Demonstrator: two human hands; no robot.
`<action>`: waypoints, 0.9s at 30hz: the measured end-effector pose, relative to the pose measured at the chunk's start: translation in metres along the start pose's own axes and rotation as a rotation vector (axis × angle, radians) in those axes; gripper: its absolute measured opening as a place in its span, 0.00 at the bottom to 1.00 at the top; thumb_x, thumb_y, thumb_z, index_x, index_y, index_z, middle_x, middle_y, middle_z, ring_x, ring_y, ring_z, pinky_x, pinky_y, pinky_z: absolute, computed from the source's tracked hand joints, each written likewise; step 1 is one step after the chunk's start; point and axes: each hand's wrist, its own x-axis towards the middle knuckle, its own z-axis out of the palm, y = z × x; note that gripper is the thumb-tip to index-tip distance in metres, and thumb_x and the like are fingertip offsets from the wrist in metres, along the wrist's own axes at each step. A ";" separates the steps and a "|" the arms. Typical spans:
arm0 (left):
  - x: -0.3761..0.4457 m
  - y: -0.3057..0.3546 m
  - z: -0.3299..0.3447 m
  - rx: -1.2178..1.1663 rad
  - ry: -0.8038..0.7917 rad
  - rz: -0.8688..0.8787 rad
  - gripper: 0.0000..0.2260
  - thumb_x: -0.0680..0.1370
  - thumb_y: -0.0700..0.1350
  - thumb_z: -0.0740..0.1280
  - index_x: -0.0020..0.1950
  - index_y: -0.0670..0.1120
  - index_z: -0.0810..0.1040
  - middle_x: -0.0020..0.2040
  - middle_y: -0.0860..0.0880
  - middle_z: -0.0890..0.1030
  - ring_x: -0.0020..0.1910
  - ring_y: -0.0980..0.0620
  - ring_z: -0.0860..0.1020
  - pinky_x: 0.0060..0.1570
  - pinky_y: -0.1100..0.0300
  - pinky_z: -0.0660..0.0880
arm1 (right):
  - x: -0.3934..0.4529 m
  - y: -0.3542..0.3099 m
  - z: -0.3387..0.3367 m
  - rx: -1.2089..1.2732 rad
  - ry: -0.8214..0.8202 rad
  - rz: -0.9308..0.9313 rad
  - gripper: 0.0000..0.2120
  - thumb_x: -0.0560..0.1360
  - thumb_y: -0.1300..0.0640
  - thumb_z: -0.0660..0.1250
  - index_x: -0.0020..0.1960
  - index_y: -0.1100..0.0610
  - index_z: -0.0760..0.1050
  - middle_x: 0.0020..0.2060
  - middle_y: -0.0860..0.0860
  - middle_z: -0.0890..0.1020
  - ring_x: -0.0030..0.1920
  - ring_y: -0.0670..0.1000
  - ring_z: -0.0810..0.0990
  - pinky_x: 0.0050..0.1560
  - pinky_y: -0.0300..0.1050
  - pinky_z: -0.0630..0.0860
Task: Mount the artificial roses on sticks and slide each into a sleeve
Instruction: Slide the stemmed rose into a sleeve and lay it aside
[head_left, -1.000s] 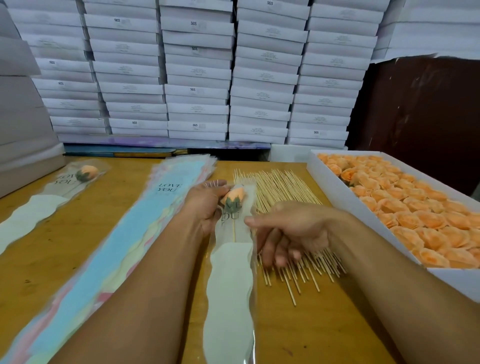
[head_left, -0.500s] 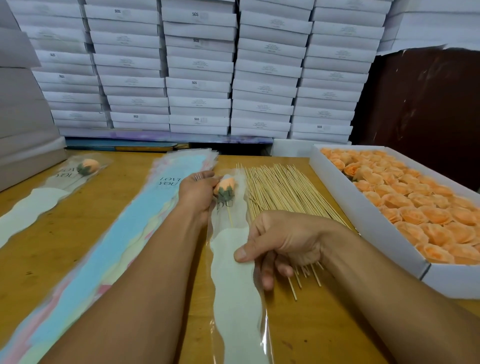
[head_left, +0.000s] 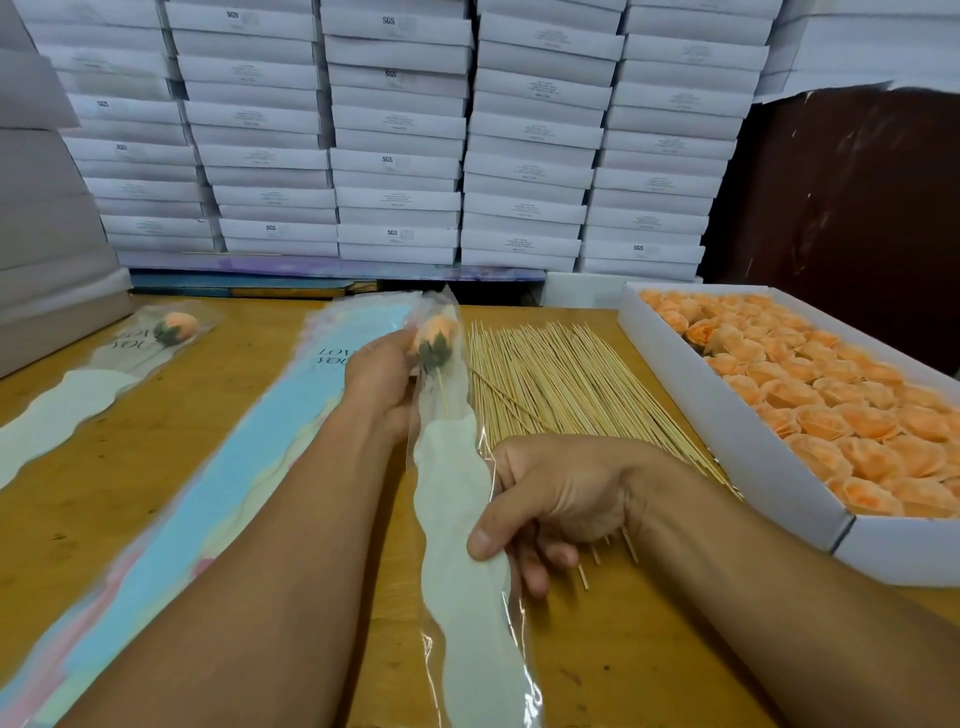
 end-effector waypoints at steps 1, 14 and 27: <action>0.000 0.000 0.001 -0.030 -0.035 -0.032 0.15 0.79 0.47 0.70 0.60 0.38 0.79 0.53 0.37 0.84 0.38 0.44 0.84 0.35 0.51 0.81 | -0.002 0.000 -0.001 0.008 0.017 -0.007 0.04 0.75 0.64 0.67 0.46 0.64 0.80 0.36 0.55 0.86 0.27 0.46 0.82 0.20 0.33 0.71; -0.024 -0.017 0.027 0.341 -0.323 -0.213 0.36 0.80 0.68 0.54 0.27 0.45 0.84 0.27 0.46 0.80 0.23 0.50 0.79 0.24 0.63 0.75 | -0.008 0.000 -0.015 0.132 0.347 -0.139 0.09 0.82 0.61 0.62 0.51 0.65 0.78 0.40 0.63 0.80 0.25 0.48 0.78 0.22 0.36 0.74; -0.074 -0.005 0.019 0.763 -0.309 -0.143 0.16 0.80 0.53 0.67 0.59 0.41 0.81 0.39 0.45 0.84 0.32 0.50 0.81 0.31 0.61 0.76 | -0.013 0.004 -0.030 0.069 0.626 -0.164 0.11 0.83 0.57 0.60 0.47 0.62 0.76 0.27 0.53 0.75 0.22 0.46 0.69 0.19 0.36 0.61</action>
